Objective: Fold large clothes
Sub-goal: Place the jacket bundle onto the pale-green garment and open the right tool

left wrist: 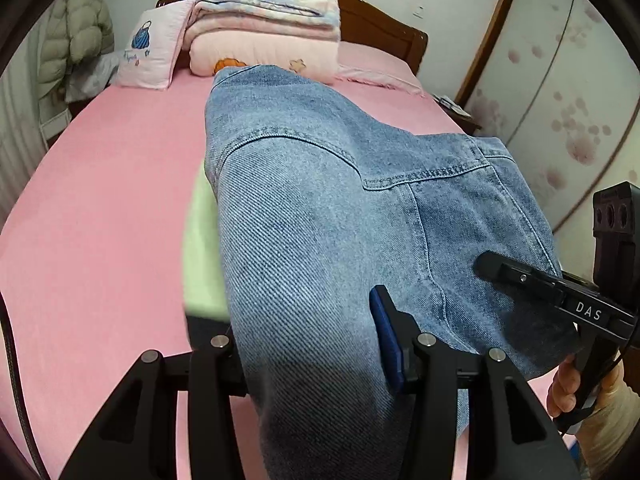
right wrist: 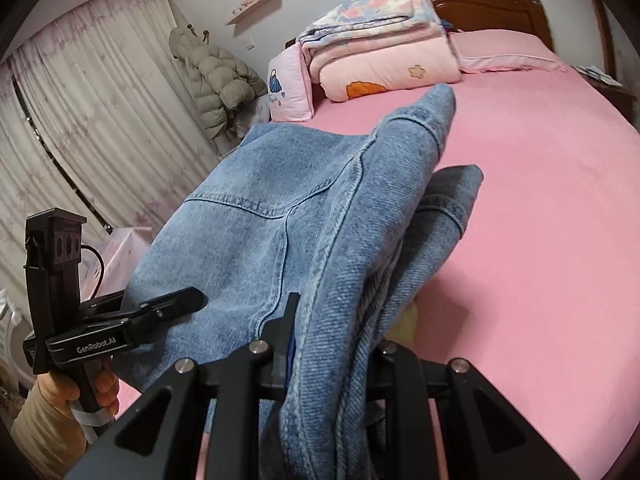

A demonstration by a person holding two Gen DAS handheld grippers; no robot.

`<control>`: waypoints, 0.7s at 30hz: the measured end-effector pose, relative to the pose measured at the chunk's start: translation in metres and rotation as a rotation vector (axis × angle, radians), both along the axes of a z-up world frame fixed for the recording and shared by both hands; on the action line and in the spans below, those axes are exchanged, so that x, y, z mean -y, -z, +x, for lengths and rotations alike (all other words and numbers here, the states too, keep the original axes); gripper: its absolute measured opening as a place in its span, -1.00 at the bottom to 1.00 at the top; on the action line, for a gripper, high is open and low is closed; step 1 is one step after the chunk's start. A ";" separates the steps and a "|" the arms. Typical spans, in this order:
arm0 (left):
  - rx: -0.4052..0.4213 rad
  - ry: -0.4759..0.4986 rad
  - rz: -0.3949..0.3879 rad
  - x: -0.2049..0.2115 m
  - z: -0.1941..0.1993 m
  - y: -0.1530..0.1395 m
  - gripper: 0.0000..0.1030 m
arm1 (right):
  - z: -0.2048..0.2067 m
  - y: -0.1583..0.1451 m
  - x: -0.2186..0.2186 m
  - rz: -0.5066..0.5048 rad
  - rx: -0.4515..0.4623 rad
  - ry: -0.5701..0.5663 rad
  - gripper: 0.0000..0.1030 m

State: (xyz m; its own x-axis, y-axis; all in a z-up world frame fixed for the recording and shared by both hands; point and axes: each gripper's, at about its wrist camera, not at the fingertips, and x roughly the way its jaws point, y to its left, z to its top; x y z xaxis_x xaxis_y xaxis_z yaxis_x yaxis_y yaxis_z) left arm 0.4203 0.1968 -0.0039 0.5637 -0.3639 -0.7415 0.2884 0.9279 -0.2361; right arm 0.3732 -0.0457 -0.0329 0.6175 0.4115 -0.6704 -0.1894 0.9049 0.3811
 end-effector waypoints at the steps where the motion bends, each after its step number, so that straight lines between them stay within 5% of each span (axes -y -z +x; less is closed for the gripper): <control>1: 0.004 0.002 0.001 -0.006 0.021 0.007 -0.08 | 0.022 0.008 -0.006 0.005 0.002 0.002 -0.62; 7: -0.082 -0.047 0.015 -0.023 0.125 0.102 0.00 | 0.125 0.088 -0.029 -0.029 -0.073 0.030 -0.62; 10: -0.104 -0.086 0.009 -0.030 0.133 0.139 0.23 | 0.141 0.128 -0.036 -0.087 -0.133 0.066 -0.55; 15: -0.060 -0.104 -0.045 -0.041 0.126 0.153 0.49 | 0.132 0.152 -0.026 -0.152 -0.108 0.107 0.07; 19: -0.049 -0.138 -0.014 -0.043 0.128 0.153 0.70 | 0.138 0.155 -0.022 -0.112 -0.128 0.109 0.14; 21: -0.033 -0.194 0.051 -0.044 0.128 0.149 1.00 | 0.135 0.149 -0.022 -0.127 -0.136 0.113 0.15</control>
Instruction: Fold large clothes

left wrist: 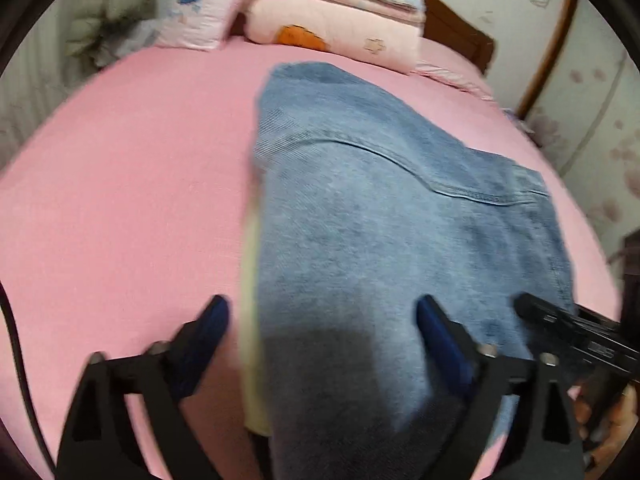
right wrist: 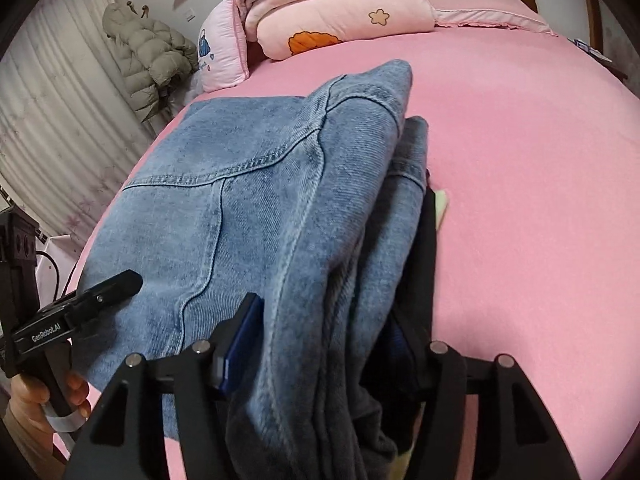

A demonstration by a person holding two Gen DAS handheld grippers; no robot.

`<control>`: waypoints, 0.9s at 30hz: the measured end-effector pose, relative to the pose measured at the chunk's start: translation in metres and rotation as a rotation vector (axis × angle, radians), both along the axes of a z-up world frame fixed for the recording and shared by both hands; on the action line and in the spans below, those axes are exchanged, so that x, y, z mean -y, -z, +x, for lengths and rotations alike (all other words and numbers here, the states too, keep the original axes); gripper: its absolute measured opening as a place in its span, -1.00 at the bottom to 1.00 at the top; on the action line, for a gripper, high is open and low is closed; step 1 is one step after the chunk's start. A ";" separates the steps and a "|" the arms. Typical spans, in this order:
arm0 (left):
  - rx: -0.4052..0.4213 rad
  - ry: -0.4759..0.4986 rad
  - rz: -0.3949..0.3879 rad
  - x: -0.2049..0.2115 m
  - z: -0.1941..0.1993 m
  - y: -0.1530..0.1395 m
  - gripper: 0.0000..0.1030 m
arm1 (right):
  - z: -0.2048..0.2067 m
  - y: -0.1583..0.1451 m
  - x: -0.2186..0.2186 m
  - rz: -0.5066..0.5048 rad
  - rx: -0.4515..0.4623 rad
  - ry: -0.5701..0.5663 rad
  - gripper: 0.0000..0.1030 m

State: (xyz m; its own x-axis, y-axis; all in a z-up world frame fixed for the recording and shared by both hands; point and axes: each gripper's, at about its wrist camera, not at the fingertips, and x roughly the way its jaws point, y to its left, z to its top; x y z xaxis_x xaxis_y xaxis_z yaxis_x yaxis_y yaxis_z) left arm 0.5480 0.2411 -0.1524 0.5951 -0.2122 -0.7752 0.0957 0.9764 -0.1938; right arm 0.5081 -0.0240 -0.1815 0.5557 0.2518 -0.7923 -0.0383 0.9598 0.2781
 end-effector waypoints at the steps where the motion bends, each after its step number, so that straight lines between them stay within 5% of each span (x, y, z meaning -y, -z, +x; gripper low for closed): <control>1: 0.006 -0.023 0.020 0.000 -0.003 -0.004 1.00 | -0.003 -0.005 -0.001 -0.011 -0.005 -0.002 0.19; 7: -0.036 -0.142 0.014 -0.013 -0.033 -0.017 0.99 | -0.039 -0.032 0.009 -0.155 -0.013 0.001 0.21; 13: -0.008 -0.123 0.193 0.013 -0.092 -0.059 0.99 | -0.078 -0.062 0.023 -0.196 -0.045 0.036 0.21; 19: 0.005 -0.057 0.180 0.039 -0.149 -0.115 0.99 | -0.139 -0.105 0.043 -0.075 -0.069 0.063 0.21; 27: 0.090 0.026 0.147 0.090 -0.257 -0.190 0.99 | -0.240 -0.182 0.056 -0.077 -0.019 0.038 0.21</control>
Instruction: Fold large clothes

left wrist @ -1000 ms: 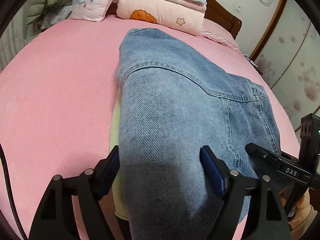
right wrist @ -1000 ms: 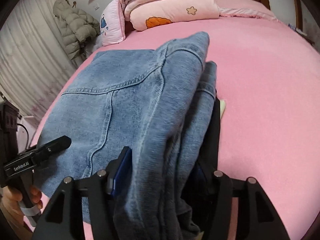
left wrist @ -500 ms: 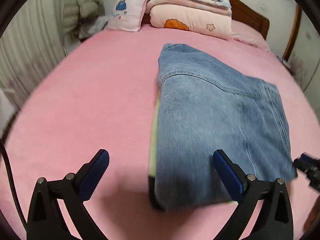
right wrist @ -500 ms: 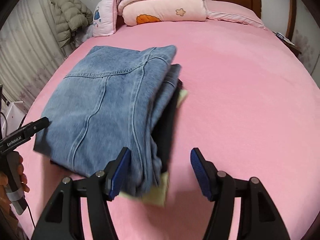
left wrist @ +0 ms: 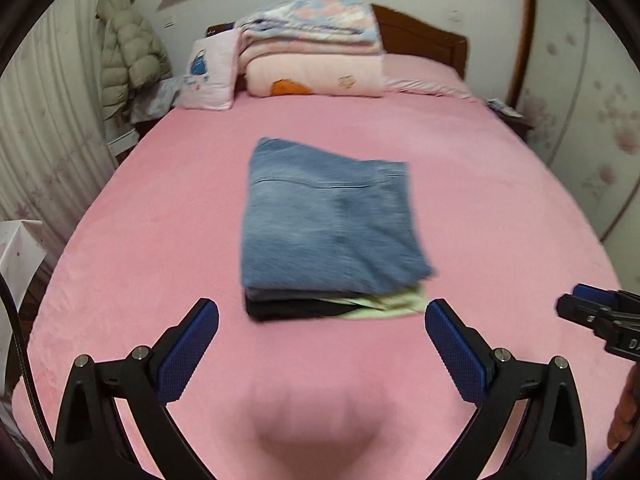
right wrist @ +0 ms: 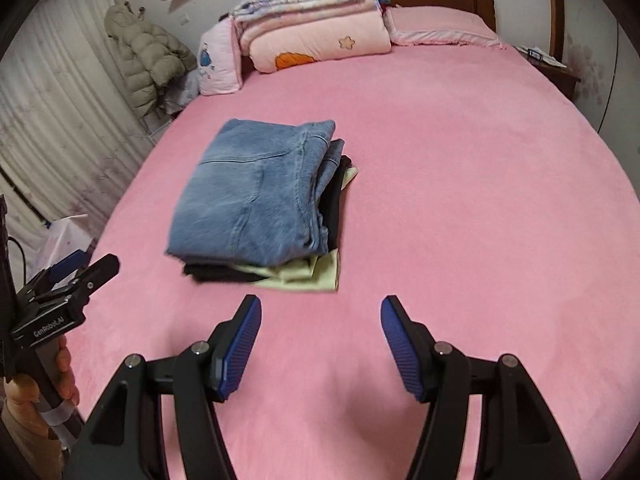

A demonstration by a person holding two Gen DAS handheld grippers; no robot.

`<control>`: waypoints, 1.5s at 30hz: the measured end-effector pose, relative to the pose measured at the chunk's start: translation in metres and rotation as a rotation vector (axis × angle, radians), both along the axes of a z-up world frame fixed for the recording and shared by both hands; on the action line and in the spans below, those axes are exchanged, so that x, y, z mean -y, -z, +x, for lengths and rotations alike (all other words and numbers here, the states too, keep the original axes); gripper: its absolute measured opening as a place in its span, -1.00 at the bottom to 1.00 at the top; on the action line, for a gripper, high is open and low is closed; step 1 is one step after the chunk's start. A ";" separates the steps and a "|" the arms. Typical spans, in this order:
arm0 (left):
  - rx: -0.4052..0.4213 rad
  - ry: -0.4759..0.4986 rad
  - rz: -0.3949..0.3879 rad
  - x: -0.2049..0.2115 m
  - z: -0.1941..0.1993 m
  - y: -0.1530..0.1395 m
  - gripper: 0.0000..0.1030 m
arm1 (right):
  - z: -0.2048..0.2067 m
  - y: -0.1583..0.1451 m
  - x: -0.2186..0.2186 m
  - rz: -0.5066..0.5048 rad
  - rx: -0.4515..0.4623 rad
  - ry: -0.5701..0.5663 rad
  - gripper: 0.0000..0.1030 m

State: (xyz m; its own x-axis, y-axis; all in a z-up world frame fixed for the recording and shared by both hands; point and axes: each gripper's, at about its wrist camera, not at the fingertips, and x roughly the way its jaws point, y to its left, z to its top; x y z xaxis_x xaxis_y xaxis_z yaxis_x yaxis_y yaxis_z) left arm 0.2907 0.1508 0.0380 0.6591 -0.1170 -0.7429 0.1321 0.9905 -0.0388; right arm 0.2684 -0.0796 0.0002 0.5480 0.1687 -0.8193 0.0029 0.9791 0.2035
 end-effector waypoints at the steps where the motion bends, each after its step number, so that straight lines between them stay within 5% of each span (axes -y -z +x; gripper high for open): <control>1: 0.007 0.017 -0.014 0.008 -0.016 -0.009 0.99 | -0.012 -0.008 0.002 -0.005 0.009 -0.003 0.21; 8: 0.019 0.041 -0.039 0.051 -0.098 -0.044 0.99 | -0.105 -0.056 0.019 -0.039 0.067 -0.040 0.21; 17: 0.032 0.004 -0.010 0.093 -0.187 -0.050 0.99 | -0.194 -0.077 0.050 -0.078 0.132 -0.015 0.21; 32: 0.032 -0.104 -0.103 0.135 -0.280 -0.023 0.99 | -0.297 -0.049 0.089 -0.103 0.198 0.140 0.22; 45: 0.031 -0.092 -0.035 0.160 -0.315 -0.001 0.99 | -0.326 -0.019 0.080 -0.096 0.160 0.196 0.24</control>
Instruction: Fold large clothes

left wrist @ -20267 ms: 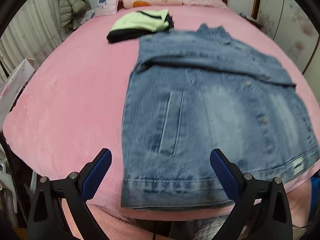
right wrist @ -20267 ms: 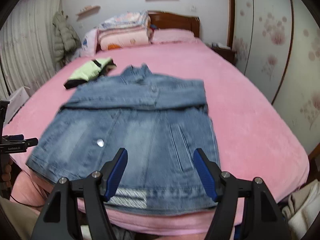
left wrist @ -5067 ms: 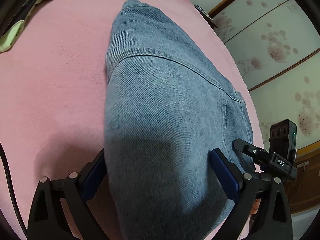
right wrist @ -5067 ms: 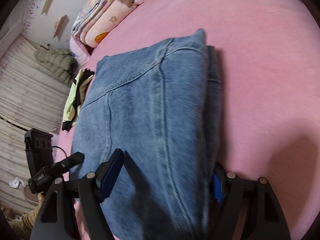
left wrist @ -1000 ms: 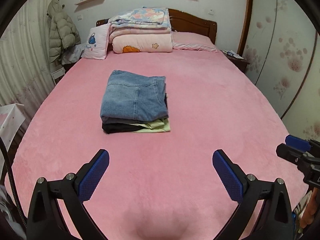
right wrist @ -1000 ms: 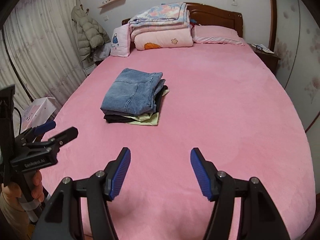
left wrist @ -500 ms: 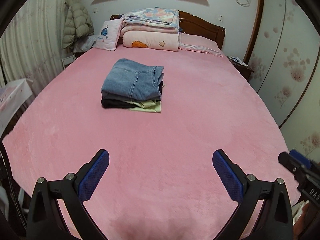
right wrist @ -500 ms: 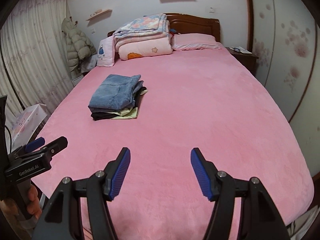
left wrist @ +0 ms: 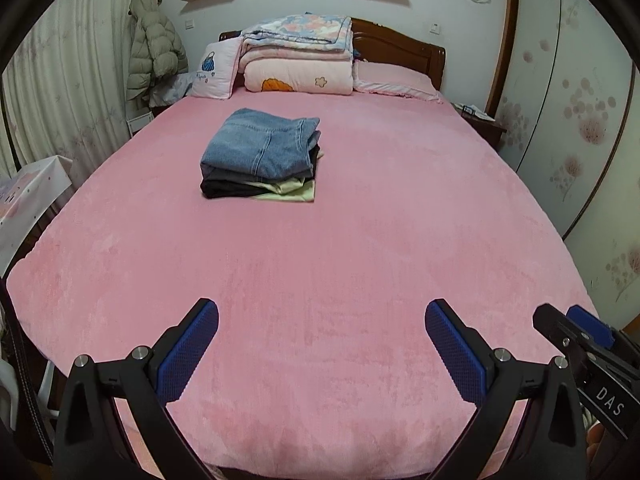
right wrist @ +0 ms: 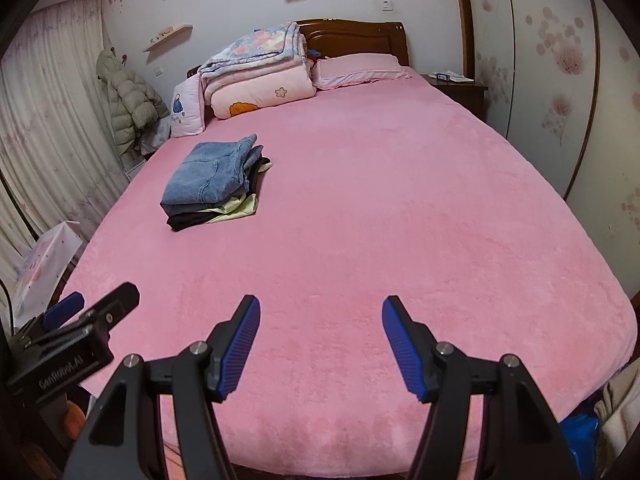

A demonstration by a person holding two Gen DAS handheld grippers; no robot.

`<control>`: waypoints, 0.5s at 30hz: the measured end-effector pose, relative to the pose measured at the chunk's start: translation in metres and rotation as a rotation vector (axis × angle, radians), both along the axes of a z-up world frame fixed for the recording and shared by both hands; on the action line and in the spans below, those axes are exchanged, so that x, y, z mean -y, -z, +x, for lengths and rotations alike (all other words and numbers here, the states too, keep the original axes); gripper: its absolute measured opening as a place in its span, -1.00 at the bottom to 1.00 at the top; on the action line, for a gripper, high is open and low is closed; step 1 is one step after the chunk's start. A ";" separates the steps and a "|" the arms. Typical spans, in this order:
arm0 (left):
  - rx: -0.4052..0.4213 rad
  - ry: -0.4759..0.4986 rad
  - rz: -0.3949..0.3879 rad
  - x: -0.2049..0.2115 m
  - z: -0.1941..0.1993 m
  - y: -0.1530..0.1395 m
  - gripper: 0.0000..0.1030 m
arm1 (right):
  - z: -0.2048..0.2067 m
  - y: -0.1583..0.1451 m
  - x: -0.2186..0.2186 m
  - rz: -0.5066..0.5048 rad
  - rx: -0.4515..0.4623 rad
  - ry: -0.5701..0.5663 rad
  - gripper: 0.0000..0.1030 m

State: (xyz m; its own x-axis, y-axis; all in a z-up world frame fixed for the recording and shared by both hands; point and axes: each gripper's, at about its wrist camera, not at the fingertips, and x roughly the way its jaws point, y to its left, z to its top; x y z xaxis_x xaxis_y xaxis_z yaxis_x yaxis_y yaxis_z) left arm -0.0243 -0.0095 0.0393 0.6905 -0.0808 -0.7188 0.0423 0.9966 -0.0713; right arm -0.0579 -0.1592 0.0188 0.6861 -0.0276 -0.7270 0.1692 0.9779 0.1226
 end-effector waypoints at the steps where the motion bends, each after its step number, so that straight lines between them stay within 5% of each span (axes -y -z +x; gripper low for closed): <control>1: -0.004 0.003 0.008 0.002 -0.002 0.002 0.99 | -0.001 0.001 -0.003 -0.010 -0.001 -0.005 0.24; 15: -0.028 0.011 0.017 0.001 -0.001 0.007 0.99 | -0.004 0.011 -0.022 -0.069 -0.027 -0.034 0.24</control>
